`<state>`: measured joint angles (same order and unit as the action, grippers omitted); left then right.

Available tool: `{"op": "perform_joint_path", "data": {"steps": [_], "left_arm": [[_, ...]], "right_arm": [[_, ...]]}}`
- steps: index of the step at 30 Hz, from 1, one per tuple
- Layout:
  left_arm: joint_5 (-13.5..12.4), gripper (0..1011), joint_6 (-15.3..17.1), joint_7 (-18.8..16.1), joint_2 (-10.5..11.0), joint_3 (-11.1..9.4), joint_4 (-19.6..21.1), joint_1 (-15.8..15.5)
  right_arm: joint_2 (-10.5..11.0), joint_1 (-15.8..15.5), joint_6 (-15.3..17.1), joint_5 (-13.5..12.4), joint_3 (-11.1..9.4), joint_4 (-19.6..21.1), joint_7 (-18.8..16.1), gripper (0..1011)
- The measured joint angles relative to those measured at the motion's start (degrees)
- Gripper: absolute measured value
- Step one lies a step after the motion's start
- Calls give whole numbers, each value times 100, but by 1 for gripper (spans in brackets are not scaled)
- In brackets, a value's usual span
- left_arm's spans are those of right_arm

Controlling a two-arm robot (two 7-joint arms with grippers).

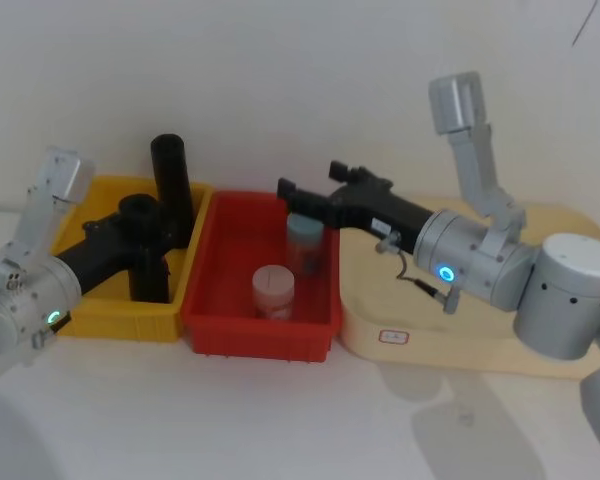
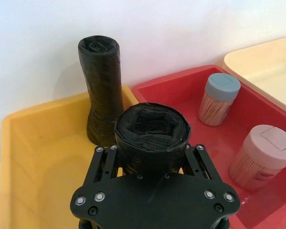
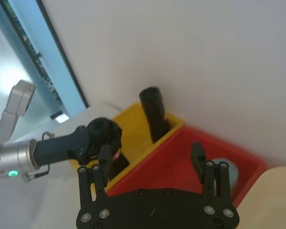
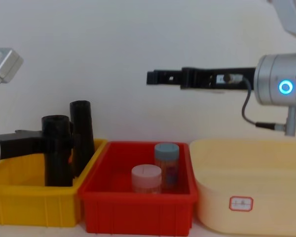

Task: Pick up the garbage bag with the one hand and transfer it to the other hand.

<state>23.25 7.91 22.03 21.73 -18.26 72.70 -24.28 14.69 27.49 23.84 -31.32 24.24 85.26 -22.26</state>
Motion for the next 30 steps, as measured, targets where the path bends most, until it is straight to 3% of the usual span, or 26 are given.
{"op": "perform_joint_path", "data": {"steps": [13, 30], "left_arm": [[-7, 466, -11, 12, -17, -11, -29, -22], [-9, 466, -19, 14, -25, -15, -40, -31]], "right_arm": [[-162, 214, 248, -52, 415, -669, -218, 1004], [-341, 625, 281, 58, 800, -1587, -381, 1004]]}}
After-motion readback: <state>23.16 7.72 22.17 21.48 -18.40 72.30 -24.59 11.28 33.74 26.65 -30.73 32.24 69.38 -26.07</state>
